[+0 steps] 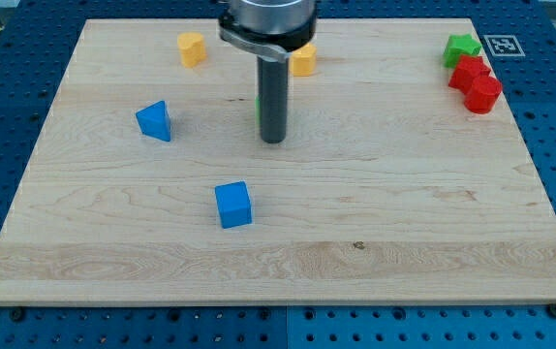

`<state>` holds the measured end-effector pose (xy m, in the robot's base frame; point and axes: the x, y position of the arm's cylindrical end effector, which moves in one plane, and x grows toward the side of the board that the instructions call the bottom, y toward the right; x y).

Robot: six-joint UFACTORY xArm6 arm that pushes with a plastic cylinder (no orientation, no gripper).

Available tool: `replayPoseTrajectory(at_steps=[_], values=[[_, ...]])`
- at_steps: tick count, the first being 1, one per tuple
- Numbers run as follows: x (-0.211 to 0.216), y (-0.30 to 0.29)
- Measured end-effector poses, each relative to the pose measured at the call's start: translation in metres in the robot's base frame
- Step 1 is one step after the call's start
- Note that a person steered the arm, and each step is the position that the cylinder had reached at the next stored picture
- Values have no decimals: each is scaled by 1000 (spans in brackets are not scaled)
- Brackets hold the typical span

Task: Slide the green circle to the right of its position

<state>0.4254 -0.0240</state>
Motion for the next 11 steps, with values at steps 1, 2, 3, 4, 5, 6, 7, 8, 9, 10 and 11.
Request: replayPoseTrajectory(at_steps=[1, 2, 3, 4, 5, 6, 7, 8, 9, 10, 11], values=[[-3, -33], [-26, -49], [-34, -42], [-34, -21], [-34, 5], [-34, 32], [-36, 44], [-47, 42], [-47, 71], [-41, 94], [-45, 92]])
